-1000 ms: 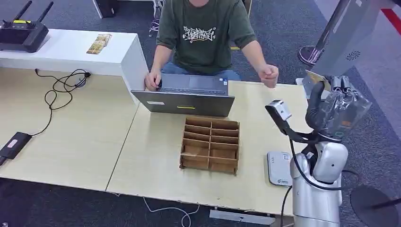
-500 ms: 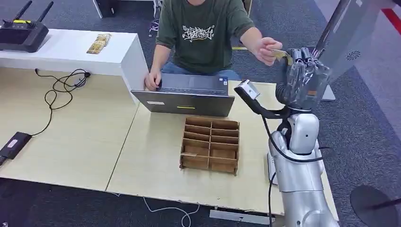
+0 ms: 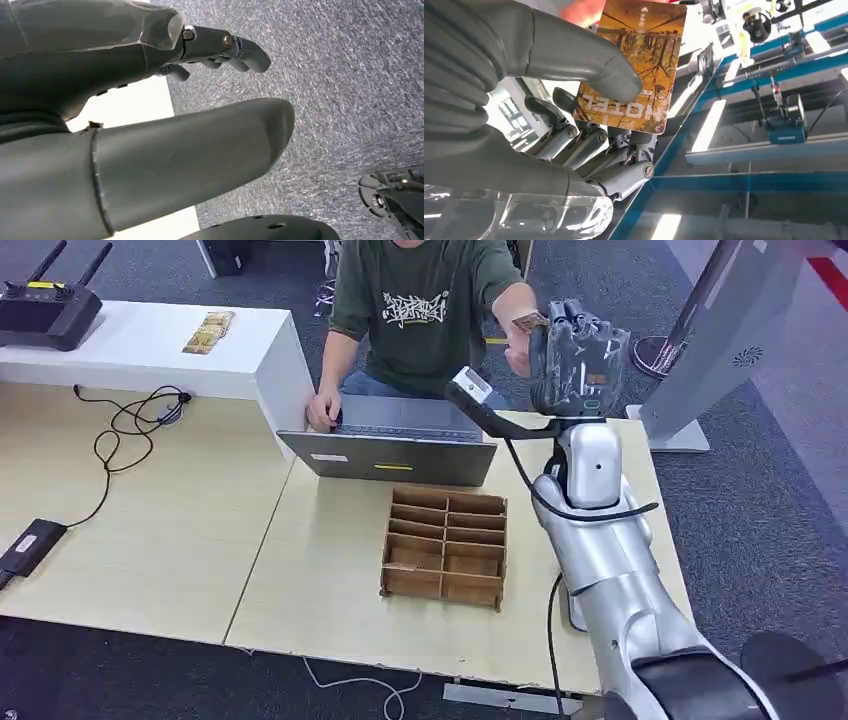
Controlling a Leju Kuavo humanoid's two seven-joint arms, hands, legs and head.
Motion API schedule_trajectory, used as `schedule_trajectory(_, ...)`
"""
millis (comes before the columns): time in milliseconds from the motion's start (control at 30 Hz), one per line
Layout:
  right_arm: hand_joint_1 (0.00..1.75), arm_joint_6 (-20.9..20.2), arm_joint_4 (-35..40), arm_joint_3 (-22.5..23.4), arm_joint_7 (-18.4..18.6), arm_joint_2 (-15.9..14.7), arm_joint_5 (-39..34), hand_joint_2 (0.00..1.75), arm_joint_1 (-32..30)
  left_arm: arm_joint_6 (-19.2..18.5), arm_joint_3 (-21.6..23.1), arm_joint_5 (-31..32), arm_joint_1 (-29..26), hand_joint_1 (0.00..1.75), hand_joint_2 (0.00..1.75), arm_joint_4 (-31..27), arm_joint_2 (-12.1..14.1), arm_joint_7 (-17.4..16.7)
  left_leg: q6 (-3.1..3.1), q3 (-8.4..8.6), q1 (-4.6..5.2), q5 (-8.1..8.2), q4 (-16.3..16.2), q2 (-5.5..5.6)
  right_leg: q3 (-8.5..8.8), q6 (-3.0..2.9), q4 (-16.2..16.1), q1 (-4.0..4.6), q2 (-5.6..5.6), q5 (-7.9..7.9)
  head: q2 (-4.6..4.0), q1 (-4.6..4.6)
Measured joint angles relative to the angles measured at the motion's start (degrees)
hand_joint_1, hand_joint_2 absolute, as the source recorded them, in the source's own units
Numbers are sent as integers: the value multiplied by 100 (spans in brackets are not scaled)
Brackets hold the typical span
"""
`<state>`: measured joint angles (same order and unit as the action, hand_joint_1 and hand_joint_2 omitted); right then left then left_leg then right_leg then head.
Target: Pass the card to the sensor for recognition and then transmit it.
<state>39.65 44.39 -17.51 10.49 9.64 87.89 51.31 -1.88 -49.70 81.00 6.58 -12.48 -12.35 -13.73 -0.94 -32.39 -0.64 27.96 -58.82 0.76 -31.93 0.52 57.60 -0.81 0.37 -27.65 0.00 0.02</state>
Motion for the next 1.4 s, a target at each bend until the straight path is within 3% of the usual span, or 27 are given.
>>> schedule_trajectory(567, 175, 7, -850, -153, 330, -7, 17, 175, 335, -44, 50, 15, 47, 0, 0, 0, -15, -35, 0, -1, 0, 0, -2, -1, -4, 0, 0, 0, 1, 0, 0, 0)
schedule_trajectory(633, 138, 7, -872, -153, 339, -18, 15, 175, 335, -44, 52, 15, 53, 0, 0, 0, -15, -35, 0, -1, 0, 0, -2, -1, -5, 0, 0, 0, 1, 0, 0, 0)
schedule_trajectory(900, 138, 7, -985, -153, 356, -42, 9, 175, 336, -39, 52, 15, 56, 0, 0, 0, -17, -37, 0, -3, 0, 0, -2, -2, -5, 0, -1, 0, 1, 0, 0, 0)
schedule_trajectory(933, 113, 7, -1001, -153, 356, -44, 9, 175, 337, -39, 52, 15, 56, 0, 0, 0, -17, -37, 0, -3, 0, 0, -2, -2, -5, 0, -1, 0, 1, 0, 0, 0)
schedule_trajectory(967, 9, 7, -1012, -153, 356, -48, 9, 175, 337, -37, 52, 15, 56, 0, 0, 0, -17, -35, 0, -3, 0, 0, -2, -2, -5, 0, -1, 0, 1, 0, 0, 0)
schedule_trajectory(1000, 0, 7, -1023, -153, 356, -50, 9, 175, 337, -37, 52, 15, 56, 0, 0, 0, -17, -37, 0, -3, 0, 0, -2, -2, -5, 0, -1, 0, 1, 0, 0, 0)
schedule_trajectory(1400, 0, 11, -1044, -153, 334, -94, 0, 175, 338, -13, 52, 15, 56, 0, 0, 0, -17, -39, 0, -3, 0, 0, -2, -2, -7, 0, -1, 0, 1, 0, 0, 0)
